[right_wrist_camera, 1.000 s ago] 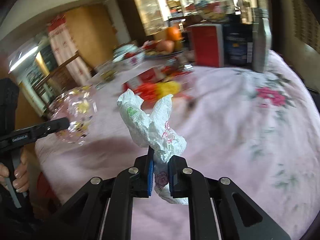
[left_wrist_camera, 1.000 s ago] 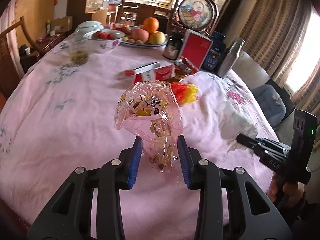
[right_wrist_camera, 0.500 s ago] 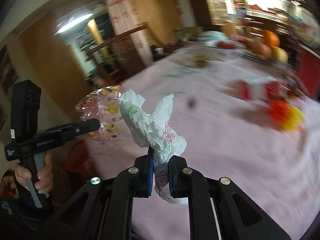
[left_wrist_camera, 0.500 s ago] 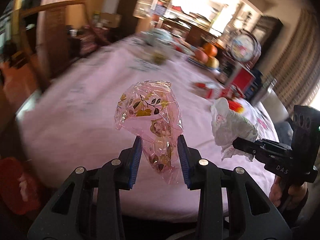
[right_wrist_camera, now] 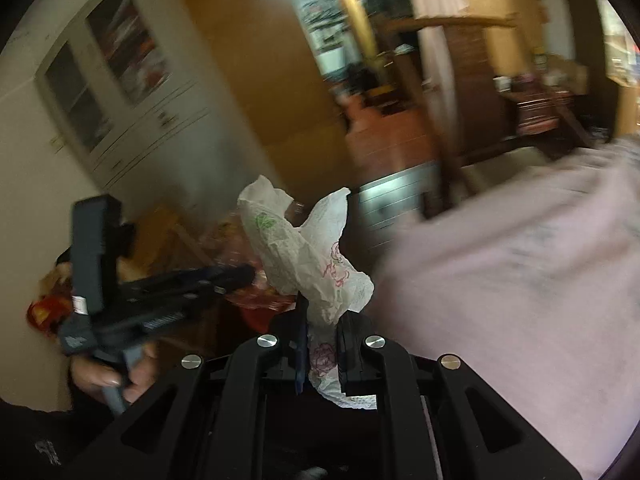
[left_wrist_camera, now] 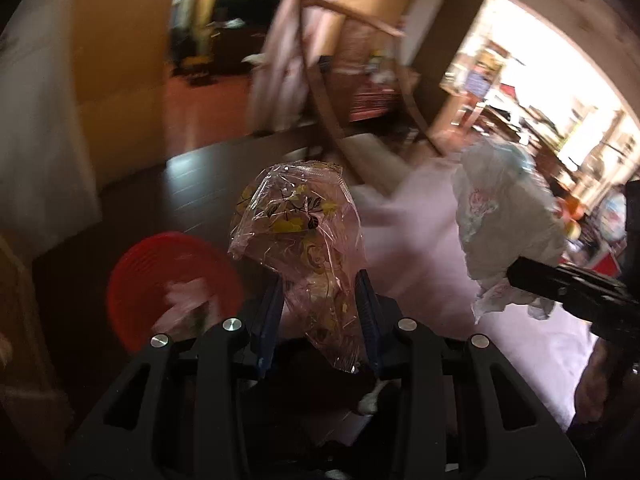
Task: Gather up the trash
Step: 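Carry the clear candy bag and tissue toward the red basket with both tools, then open both tools to drop the candy bag and tissue into the basket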
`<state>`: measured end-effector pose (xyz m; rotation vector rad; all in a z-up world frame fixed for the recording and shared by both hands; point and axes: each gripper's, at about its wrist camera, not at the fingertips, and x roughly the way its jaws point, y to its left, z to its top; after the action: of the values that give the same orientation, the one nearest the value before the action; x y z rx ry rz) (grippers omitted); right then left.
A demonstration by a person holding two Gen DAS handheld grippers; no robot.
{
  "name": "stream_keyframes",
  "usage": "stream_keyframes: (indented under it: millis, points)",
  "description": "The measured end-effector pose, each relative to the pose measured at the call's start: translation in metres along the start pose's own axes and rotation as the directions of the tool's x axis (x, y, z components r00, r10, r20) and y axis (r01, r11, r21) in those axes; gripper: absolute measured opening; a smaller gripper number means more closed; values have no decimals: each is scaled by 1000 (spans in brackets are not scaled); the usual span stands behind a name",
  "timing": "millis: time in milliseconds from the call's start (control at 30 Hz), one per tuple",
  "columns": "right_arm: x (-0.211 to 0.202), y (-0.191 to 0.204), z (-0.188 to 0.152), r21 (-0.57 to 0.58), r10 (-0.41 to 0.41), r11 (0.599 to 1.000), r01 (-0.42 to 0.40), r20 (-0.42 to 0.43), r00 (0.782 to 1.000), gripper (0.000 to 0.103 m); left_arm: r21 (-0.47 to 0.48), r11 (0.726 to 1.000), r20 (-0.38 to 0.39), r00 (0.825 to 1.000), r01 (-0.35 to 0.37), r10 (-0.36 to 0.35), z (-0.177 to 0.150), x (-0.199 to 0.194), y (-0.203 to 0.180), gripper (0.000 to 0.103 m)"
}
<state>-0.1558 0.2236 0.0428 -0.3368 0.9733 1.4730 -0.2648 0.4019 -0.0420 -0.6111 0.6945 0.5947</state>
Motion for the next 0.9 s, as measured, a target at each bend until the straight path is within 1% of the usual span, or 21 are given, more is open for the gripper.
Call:
stream_keyframes:
  millis: [33, 67, 133, 167, 267, 367, 500, 533, 600, 667, 733, 900]
  points:
    - [23, 7, 6, -6, 24, 1000, -25, -33, 999, 12, -18, 1000, -9, 1000, -15, 14, -2, 2, 12, 37]
    - [37, 10, 10, -5, 36, 999, -37, -54, 998, 12, -44, 999, -22, 999, -33, 32, -5, 7, 26, 37]
    - [67, 18, 14, -3, 48, 999, -48, -97, 994, 12, -81, 995, -49, 997, -64, 60, -8, 16, 49, 37]
    - [82, 23, 16, -2, 46, 999, -46, -117, 992, 12, -101, 992, -66, 995, -78, 72, -11, 21, 62, 37]
    - [125, 23, 21, 5, 26, 1000, -25, -176, 984, 12, -143, 983, -108, 990, -111, 96, -17, 37, 93, 37]
    - [160, 23, 21, 9, 10, 1000, -8, -227, 974, 13, -180, 975, -144, 984, -129, 104, -22, 50, 117, 37]
    - [201, 30, 20, -3, -13, 1000, 12, -284, 959, 13, -200, 966, -177, 976, -162, 127, -25, 69, 134, 37]
    - [210, 31, 14, -9, -18, 1000, 16, -298, 954, 13, -204, 964, -187, 973, -172, 134, -24, 75, 136, 37]
    - [225, 34, 16, -6, -13, 1000, 12, -312, 950, 13, -220, 960, -201, 971, -176, 132, -27, 81, 140, 37]
    - [242, 34, 18, 6, -6, 1000, 9, -330, 944, 13, -228, 954, -211, 966, -195, 147, -26, 89, 146, 37]
    - [251, 31, 7, 25, 8, 1000, 0, -340, 940, 13, -238, 949, -220, 963, -206, 154, -26, 95, 147, 37]
    - [278, 21, -4, 80, 29, 997, -1, -347, 937, 13, -272, 936, -246, 956, -225, 159, -31, 114, 159, 37]
